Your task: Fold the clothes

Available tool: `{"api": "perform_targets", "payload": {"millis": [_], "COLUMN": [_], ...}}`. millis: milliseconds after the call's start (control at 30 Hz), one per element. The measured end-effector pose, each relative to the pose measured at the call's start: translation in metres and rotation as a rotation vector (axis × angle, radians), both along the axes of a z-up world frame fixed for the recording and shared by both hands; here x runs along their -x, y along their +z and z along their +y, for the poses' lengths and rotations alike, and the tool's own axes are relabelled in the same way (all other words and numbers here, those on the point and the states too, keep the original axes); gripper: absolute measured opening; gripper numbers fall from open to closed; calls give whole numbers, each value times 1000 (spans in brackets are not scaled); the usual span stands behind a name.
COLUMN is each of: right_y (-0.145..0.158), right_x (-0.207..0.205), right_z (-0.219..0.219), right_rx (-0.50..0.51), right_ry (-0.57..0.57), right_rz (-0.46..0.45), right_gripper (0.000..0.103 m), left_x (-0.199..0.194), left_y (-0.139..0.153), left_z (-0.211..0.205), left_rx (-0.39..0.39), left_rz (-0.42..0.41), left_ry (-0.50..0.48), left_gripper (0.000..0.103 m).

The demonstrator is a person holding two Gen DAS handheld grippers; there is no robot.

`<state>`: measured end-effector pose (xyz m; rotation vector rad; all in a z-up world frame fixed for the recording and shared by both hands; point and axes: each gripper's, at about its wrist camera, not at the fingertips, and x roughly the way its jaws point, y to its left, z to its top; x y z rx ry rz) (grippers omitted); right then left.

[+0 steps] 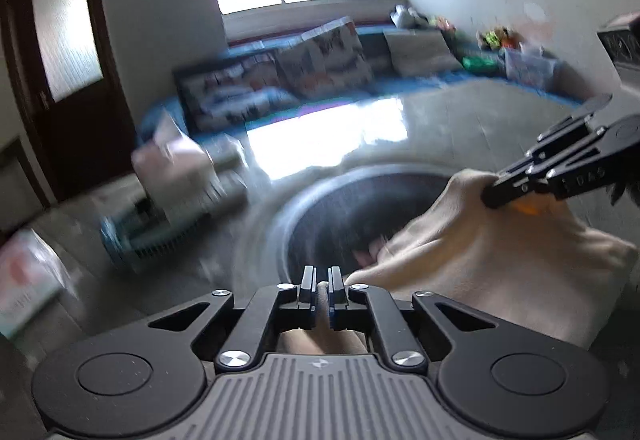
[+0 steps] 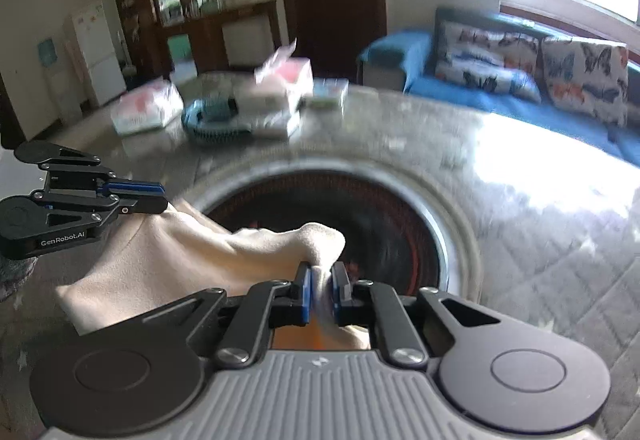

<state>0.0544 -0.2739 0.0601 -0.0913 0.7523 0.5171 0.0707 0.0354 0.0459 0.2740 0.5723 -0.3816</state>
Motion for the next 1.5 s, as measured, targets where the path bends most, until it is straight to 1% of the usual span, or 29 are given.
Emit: {"api": "perform_targets", "payload": {"millis": [67, 100, 167, 200, 267, 333, 400, 500, 600, 700, 733, 800, 833, 867, 933, 1000, 1033, 1067, 1133, 1200, 1233, 1267, 1300, 1333, 1367, 1433, 1500], "right_y": [-4, -9, -19, -24, -22, -14, -5, 2, -2, -10, -14, -18, -20, -22, -19, -17, -16, -16, -19, -24, -27, -30, -31, -32, -31, -27, -20], "right_x": [-6, -11, -17, -19, -17, -11, -4, 2, 2, -1, -3, -4, -4, -3, -3, -6, -8, -12, -19, -26, -29, -32, -32, -31, -29, -24, -16], "right_z": [3, 4, 5, 6, 4, 1, -1, 1, 9, 18, 21, 24, 26, 26, 22, 17, 14, 11, 5, 0, -2, -3, -3, -3, -2, 1, 2], "right_rx": [10, 16, 25, 37, 32, 34, 33, 26, 30, 33, 32, 34, 42, 45, 24, 5, -1, -4, -12, -33, -45, -57, -54, -50, -42, -28, -22], "right_ry": [-22, -31, -43, -53, -61, -60, -56, -30, -8, -1, 2, 9, 14, 15, 9, -6, -15, -30, -60, -76, -78, -81, -75, -70, -64, -59, -61], "right_rz": [-7, 9, 38, 46, 40, 10, -18, -27, -12, 10, 20, 34, 37, 38, 37, 38, 40, 45, 61, 101, 120, 140, 134, 127, 115, 75, 8], "right_gripper": [10, 11, 17, 19, 26, 26, 26, 26, 26, 26, 26, 26, 25, 25, 25, 26, 27, 29, 33, 34, 33, 33, 32, 24, 14, 10, 9], "left_x": [-7, -11, -18, -21, -22, -21, -18, -14, -16, -22, -24, -28, -29, -28, -27, -27, -29, -31, -36, -41, -43, -43, -41, -40, -37, -29, -21], "left_y": [-4, -9, -20, -24, -28, -25, -16, -1, 2, -3, -8, -19, -23, -24, -21, -17, -16, -16, -18, -22, -24, -26, -27, -28, -27, -22, -17], "left_z": [-3, -5, -9, -10, -10, -8, -7, -11, -23, -39, -44, -53, -53, -51, -46, -40, -38, -36, -34, -35, -36, -37, -38, -39, -40, -42, -43], "left_rx": [-13, -24, -45, -50, -49, -46, -25, 37, 100, 127, 104, 34, 25, 37, 66, 80, 80, 78, 81, 77, 70, 65, 65, 67, 62, 54, 47], "left_rz": [-3, 3, 30, 50, 72, 72, 65, 64, 109, 157, 164, 163, 164, 166, 166, 146, 140, 140, 165, 192, 202, 206, 201, 193, 175, 117, 57], "left_ry": [29, 38, 47, 49, 56, 59, 75, 68, 13, -27, -28, -16, -16, -22, -27, -21, -15, -8, -14, -27, -34, -44, -57, -72, -80, -79, -76], "left_gripper": [6, 6, 6, 6, 7, 10, 11, 11, 11, 11, 11, 11, 11, 12, 16, 33, 48, 51, 51, 51, 49, 41, 35, 26, 20, 14, 14]}}
